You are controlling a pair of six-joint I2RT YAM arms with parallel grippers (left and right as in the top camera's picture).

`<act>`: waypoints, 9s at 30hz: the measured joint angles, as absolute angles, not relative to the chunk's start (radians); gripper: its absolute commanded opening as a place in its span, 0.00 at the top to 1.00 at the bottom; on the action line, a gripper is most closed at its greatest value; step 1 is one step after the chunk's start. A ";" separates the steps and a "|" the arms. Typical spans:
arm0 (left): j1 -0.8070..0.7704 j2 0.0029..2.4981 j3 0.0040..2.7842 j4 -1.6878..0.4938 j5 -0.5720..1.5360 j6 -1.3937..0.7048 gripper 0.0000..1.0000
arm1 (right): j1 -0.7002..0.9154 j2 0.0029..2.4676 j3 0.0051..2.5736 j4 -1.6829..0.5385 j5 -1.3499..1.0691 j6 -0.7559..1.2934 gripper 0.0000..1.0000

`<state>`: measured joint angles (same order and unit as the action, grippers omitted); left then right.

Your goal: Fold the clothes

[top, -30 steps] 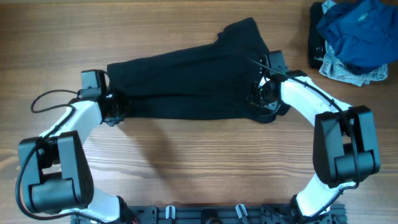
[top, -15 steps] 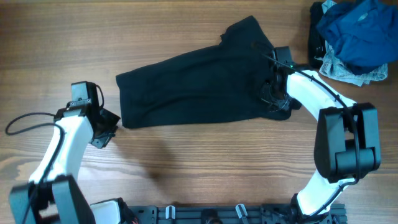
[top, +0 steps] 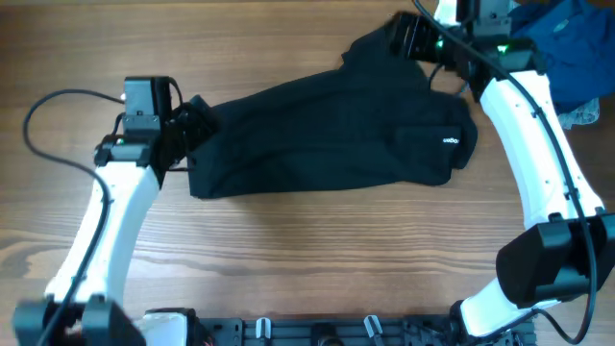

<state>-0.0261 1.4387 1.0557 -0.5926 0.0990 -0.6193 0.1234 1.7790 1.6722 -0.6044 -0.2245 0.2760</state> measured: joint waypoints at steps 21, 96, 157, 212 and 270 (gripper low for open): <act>-0.026 1.801 1.057 -0.253 0.136 -0.535 0.00 | 0.034 2.423 1.972 -0.250 -0.212 0.255 0.01; 0.130 1.861 1.065 -0.299 0.281 -0.457 0.96 | 0.099 2.337 1.983 -0.596 -0.099 0.198 0.96; -0.053 1.637 1.140 -0.739 0.266 -0.442 0.94 | 0.133 2.141 1.901 -1.246 -0.256 0.205 0.78; -0.171 1.845 1.240 -0.710 0.238 -0.468 0.96 | 0.094 2.156 1.691 -1.449 0.112 0.336 0.96; -0.154 1.930 1.248 -0.826 0.122 -0.471 0.96 | 0.182 1.938 1.556 -0.982 -0.340 0.230 0.80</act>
